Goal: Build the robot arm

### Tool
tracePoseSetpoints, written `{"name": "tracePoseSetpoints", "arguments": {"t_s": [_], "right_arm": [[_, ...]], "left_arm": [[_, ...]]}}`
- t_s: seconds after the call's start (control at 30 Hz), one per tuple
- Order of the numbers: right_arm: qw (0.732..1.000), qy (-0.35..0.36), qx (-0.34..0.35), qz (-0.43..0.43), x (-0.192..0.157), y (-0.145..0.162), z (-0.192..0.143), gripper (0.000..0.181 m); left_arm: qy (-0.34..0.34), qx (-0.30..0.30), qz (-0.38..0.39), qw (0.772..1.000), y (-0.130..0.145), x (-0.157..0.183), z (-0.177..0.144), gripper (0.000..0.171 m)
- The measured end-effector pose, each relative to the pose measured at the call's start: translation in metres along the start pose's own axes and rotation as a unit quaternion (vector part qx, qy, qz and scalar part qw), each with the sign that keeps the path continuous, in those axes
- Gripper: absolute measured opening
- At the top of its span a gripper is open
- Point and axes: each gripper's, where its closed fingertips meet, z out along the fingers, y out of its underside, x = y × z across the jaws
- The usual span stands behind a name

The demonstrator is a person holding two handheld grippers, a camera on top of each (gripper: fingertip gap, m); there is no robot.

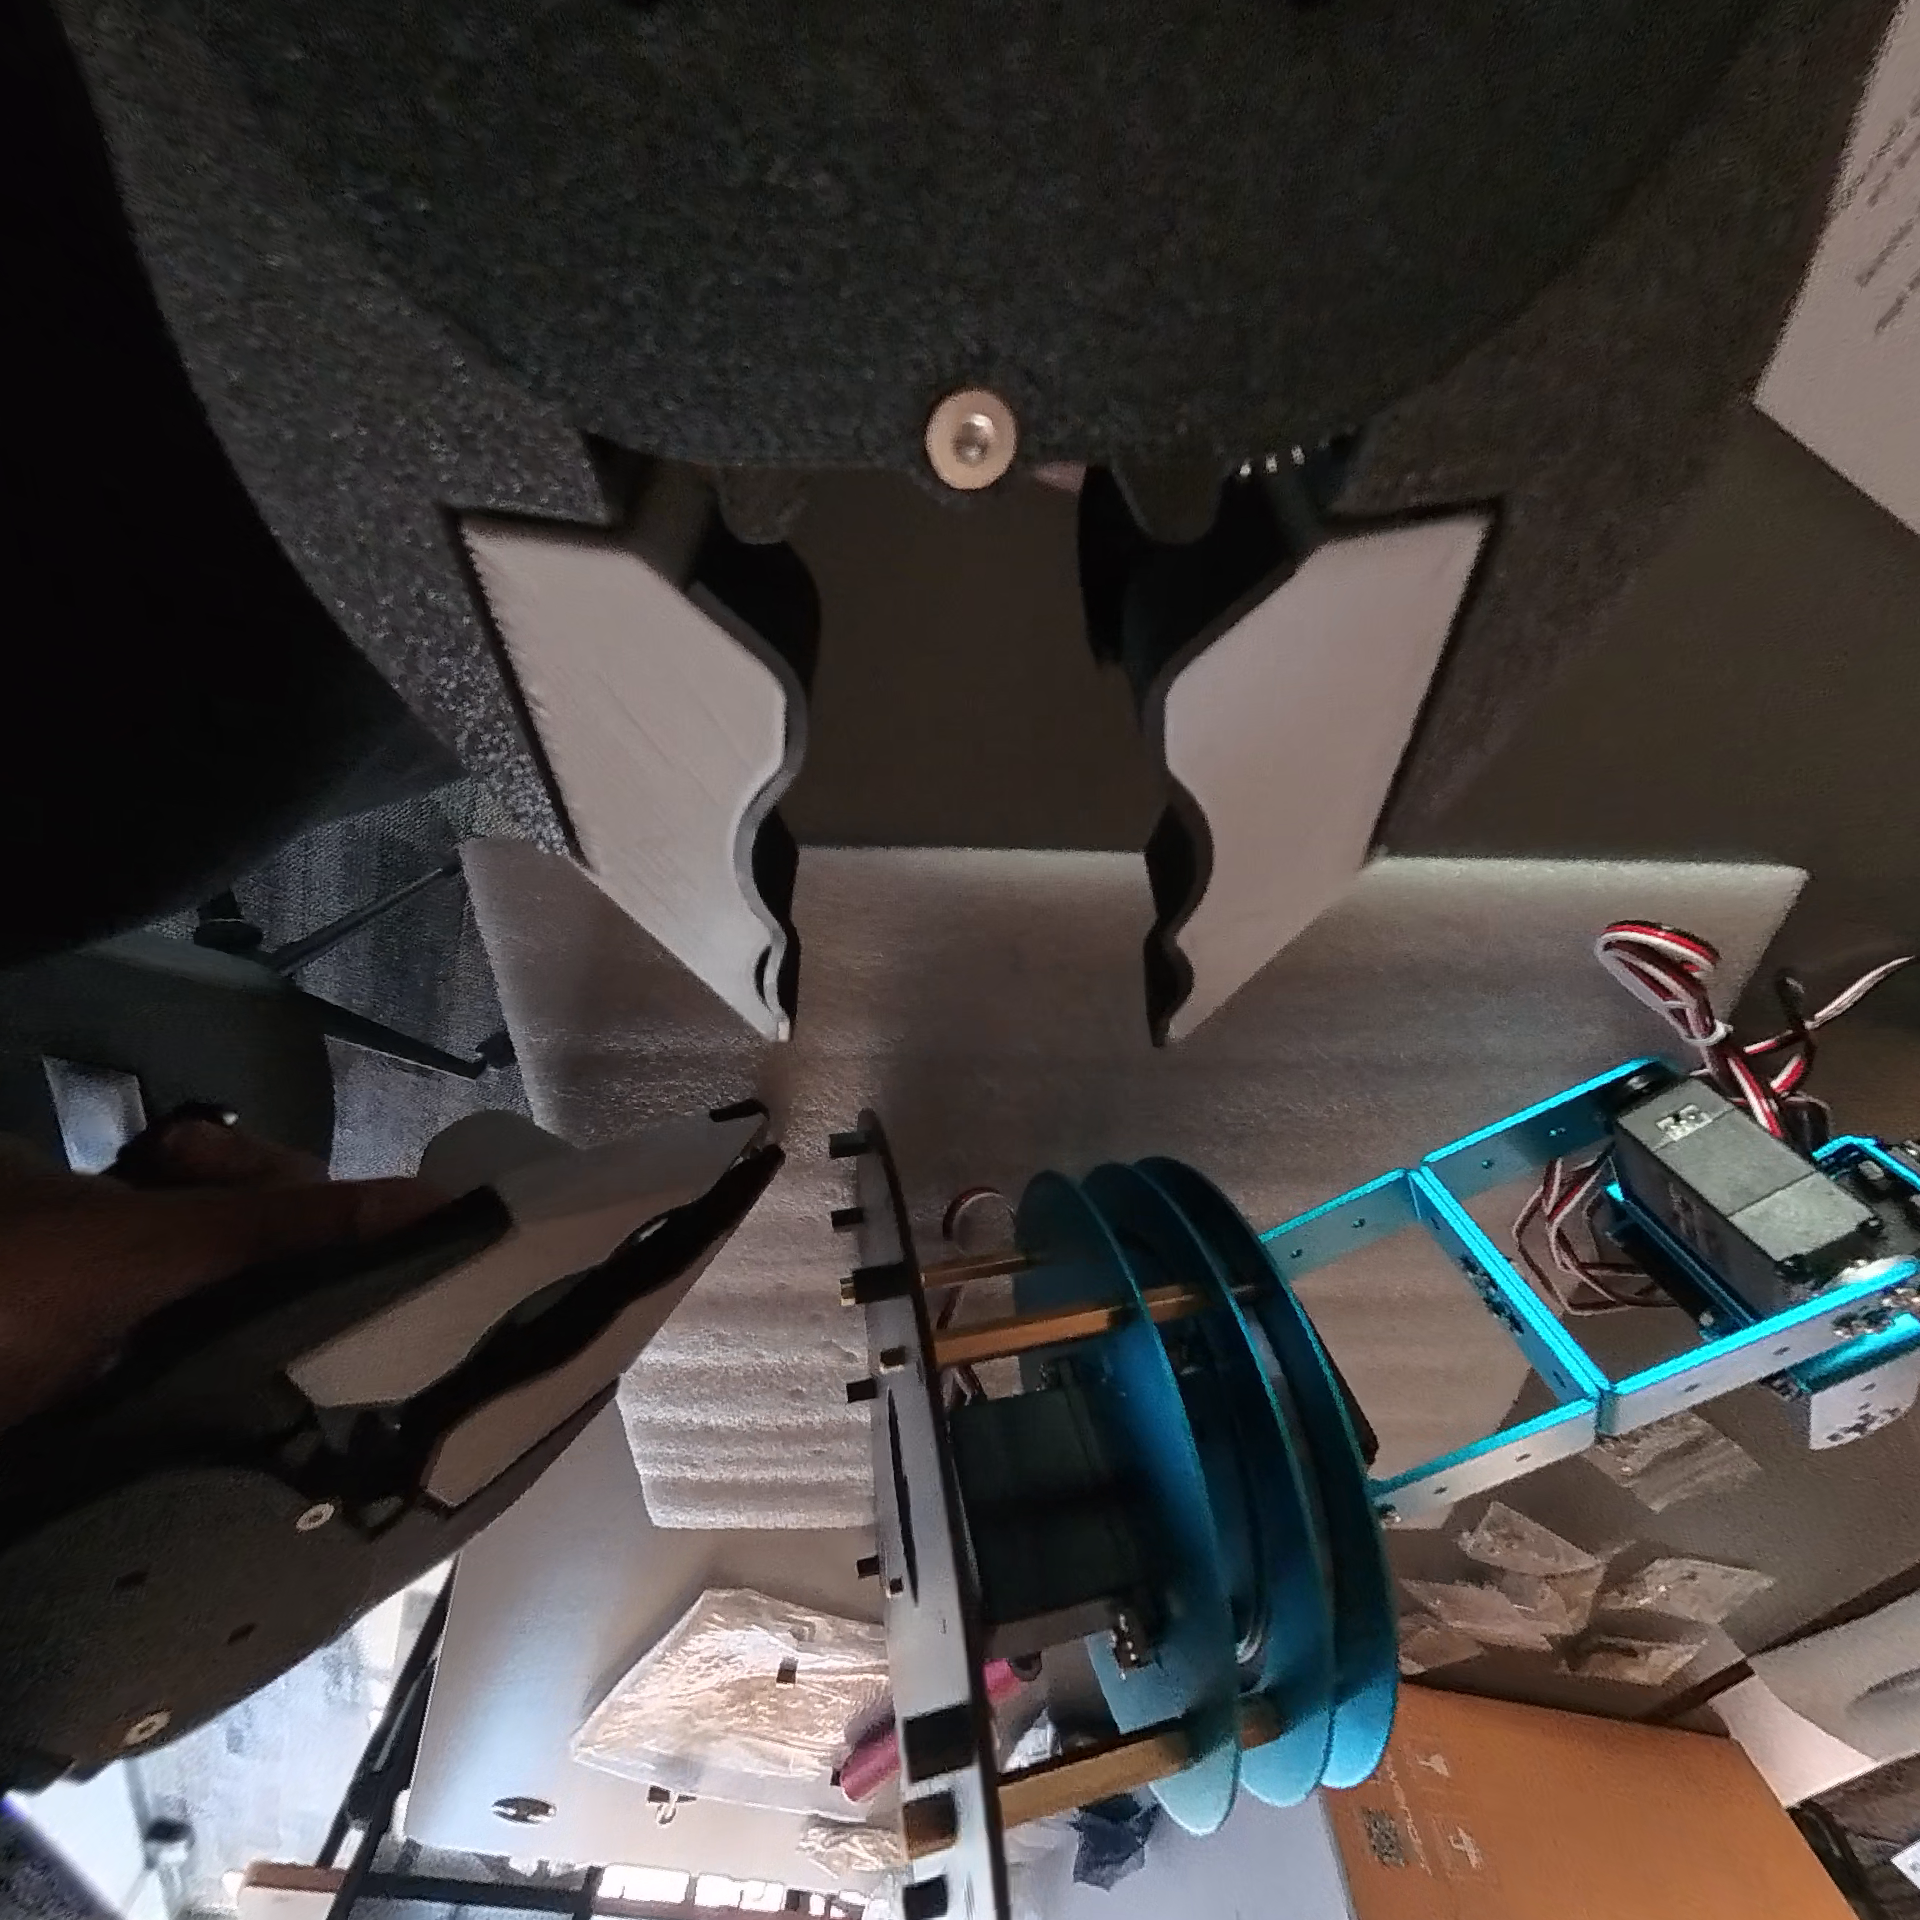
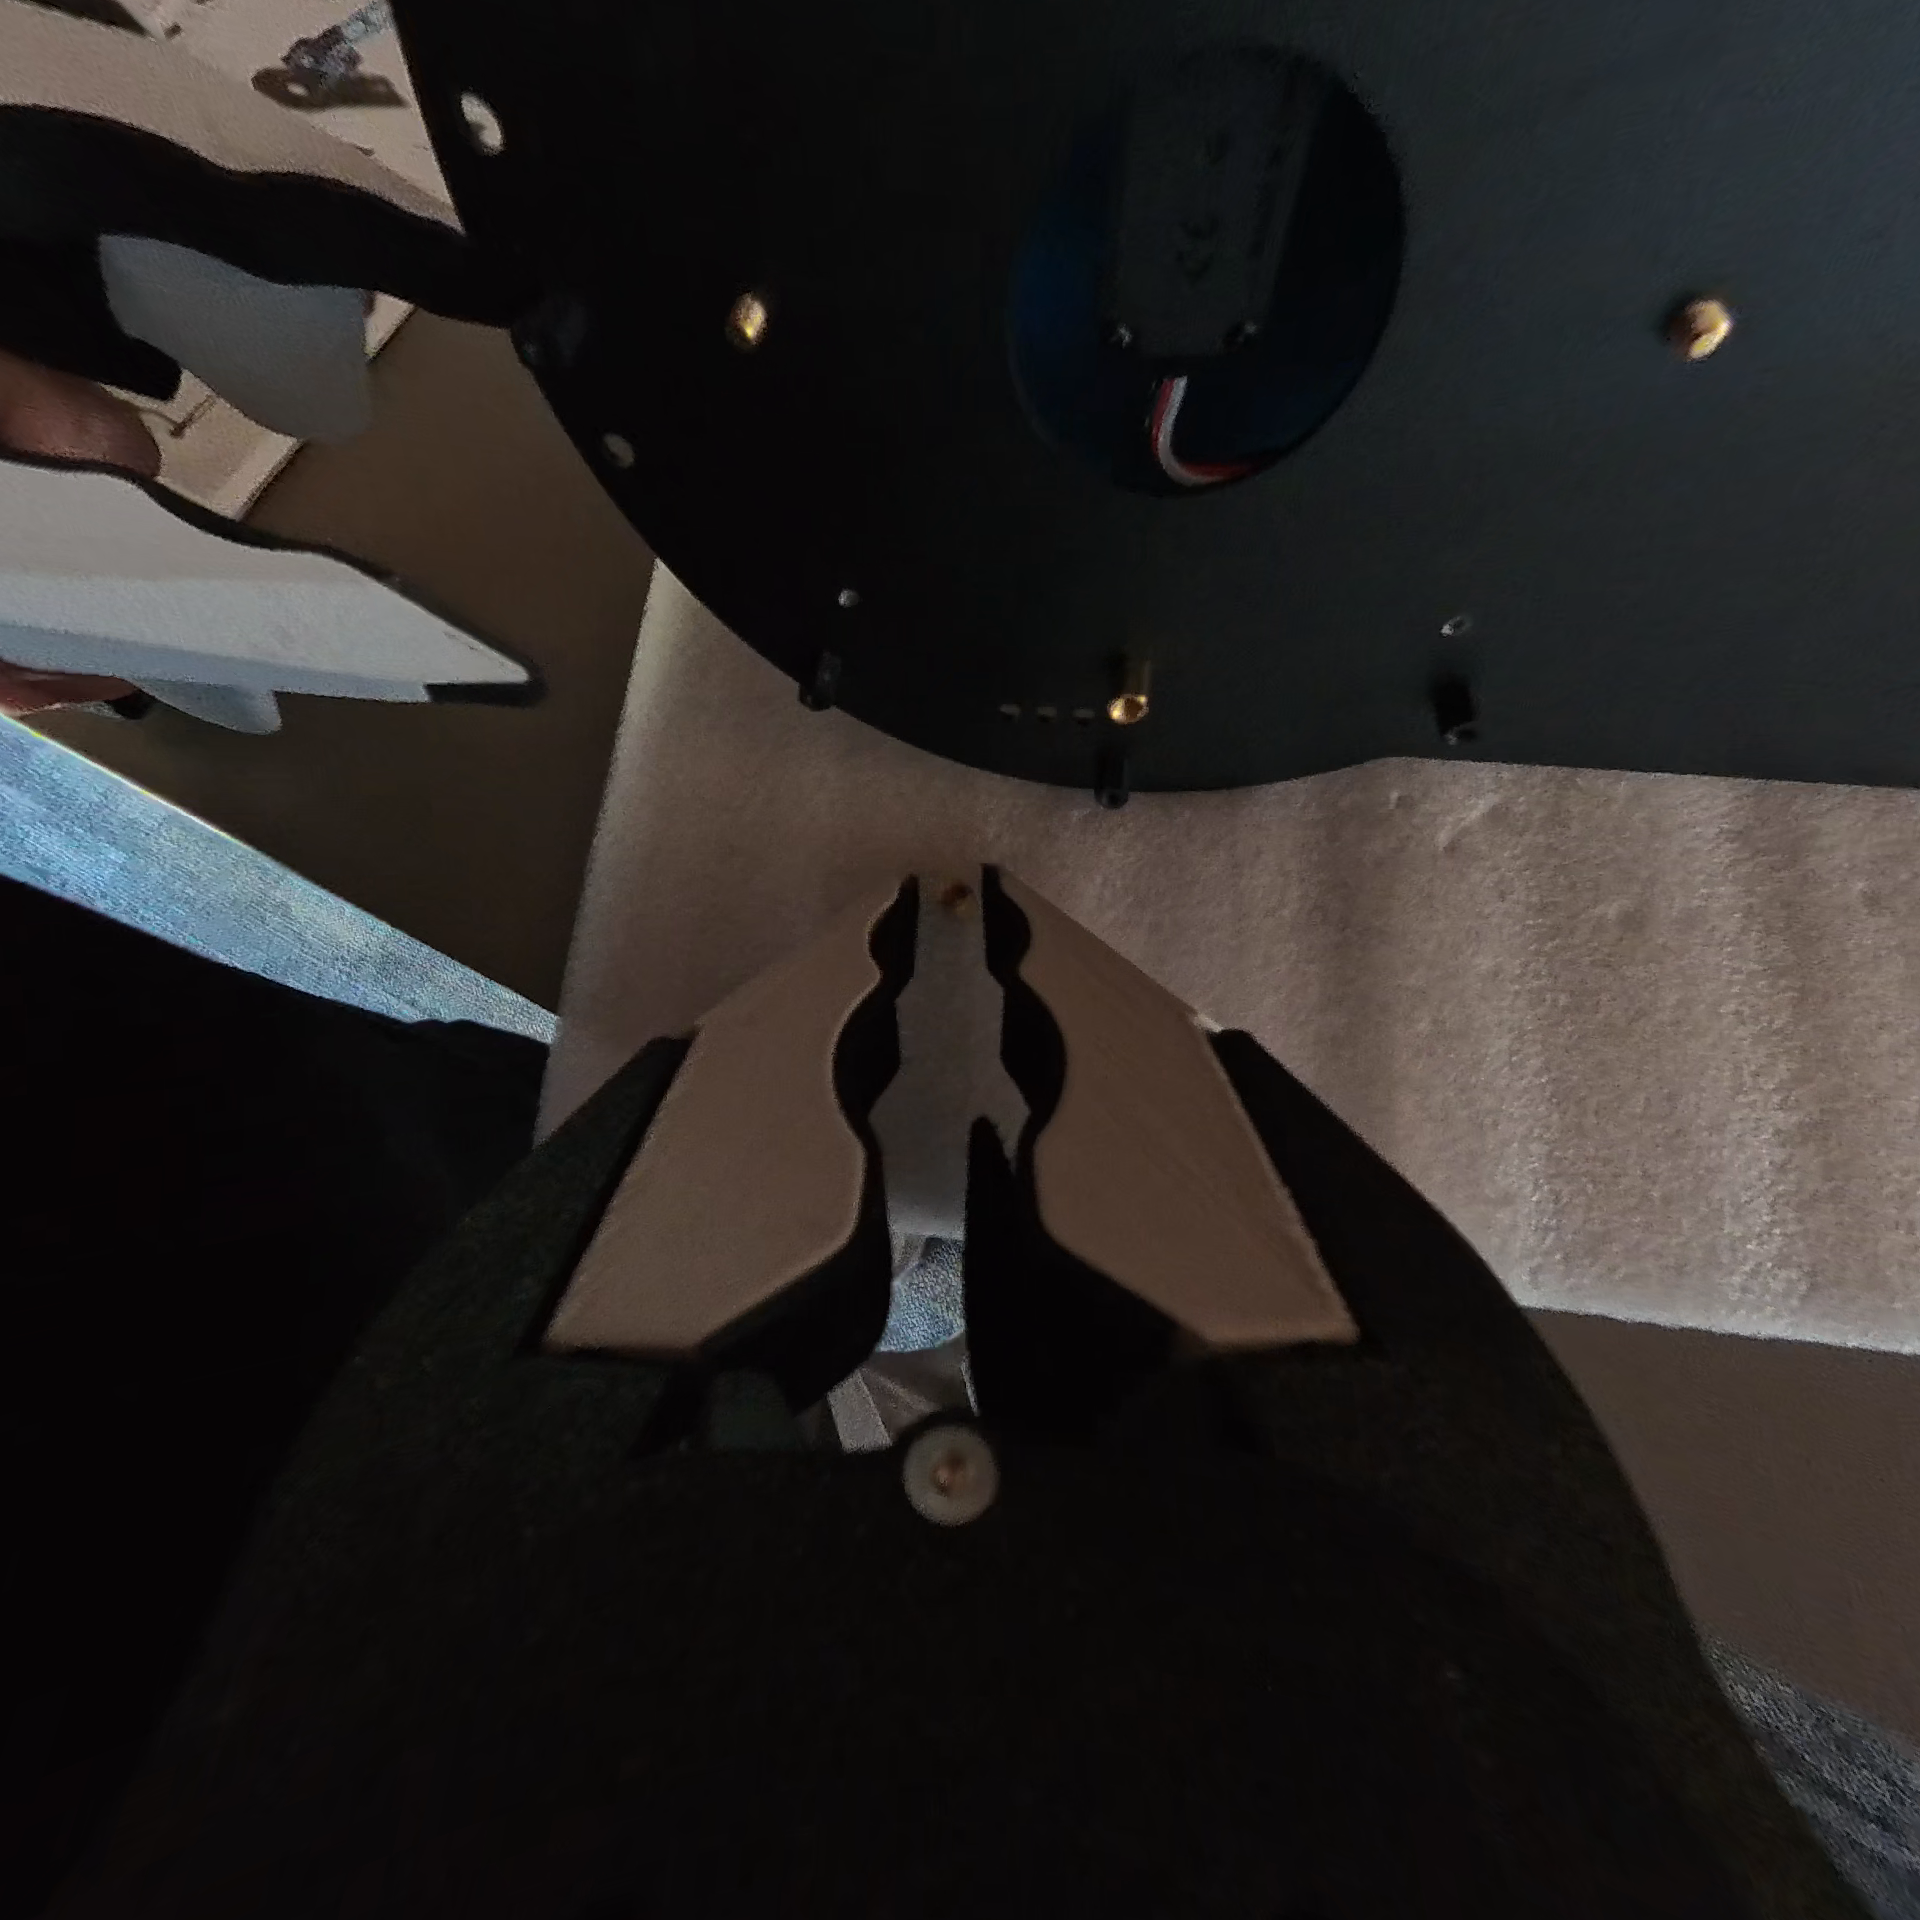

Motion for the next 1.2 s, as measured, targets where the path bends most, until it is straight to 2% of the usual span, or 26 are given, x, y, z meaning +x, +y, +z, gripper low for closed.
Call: {"name": "tracePoseSetpoints", "arguments": {"t_s": [0.3, 0.43, 0.53, 0.63, 0.67, 0.73, 0.8, 0.93, 1.1, 1.2], "right_arm": [[0.997, 0.018, -0.062, -0.045, 0.001, 0.002, -0.002, 0.006], [0.995, 0.033, -0.067, -0.063, 0.001, -0.001, -0.003, 0.006], [0.997, 0.035, -0.004, -0.072, -0.007, -0.029, -0.017, 0.005], [0.989, 0.020, 0.124, -0.073, -0.020, -0.073, -0.036, 0.005], [0.985, 0.006, 0.162, -0.066, -0.025, -0.083, -0.040, 0.005], [0.976, -0.016, 0.214, -0.046, -0.031, -0.095, -0.043, 0.005], [0.978, 0.009, 0.206, -0.043, -0.023, -0.090, -0.033, 0.005], [0.971, 0.010, 0.232, -0.049, -0.026, -0.090, -0.030, 0.005], [0.970, 0.033, 0.236, -0.048, -0.024, -0.087, -0.026, 0.005], [0.965, 0.045, 0.253, -0.044, -0.021, -0.091, -0.029, 0.005]], "left_arm": [[-0.013, -0.005, -0.004, 1.000, 0.001, -0.001, -0.006, 0.065], [-0.012, -0.006, -0.006, 1.000, 0.001, -0.002, -0.007, 0.065], [0.005, 0.002, -0.010, 1.000, -0.006, -0.001, -0.006, 0.064], [0.044, 0.032, -0.033, 0.998, -0.025, -0.002, -0.006, 0.067], [0.062, 0.040, -0.042, 0.996, -0.031, -0.003, -0.007, 0.071], [0.100, 0.038, -0.054, 0.993, -0.037, -0.005, -0.004, 0.093], [0.120, 0.040, -0.051, 0.991, -0.043, -0.008, -0.001, 0.103], [0.159, 0.043, -0.040, 0.986, -0.055, -0.005, 0.005, 0.104], [0.165, 0.039, -0.044, 0.985, -0.057, -0.012, 0.006, 0.094], [0.166, 0.041, -0.057, 0.984, -0.059, -0.016, 0.003, 0.094]]}}
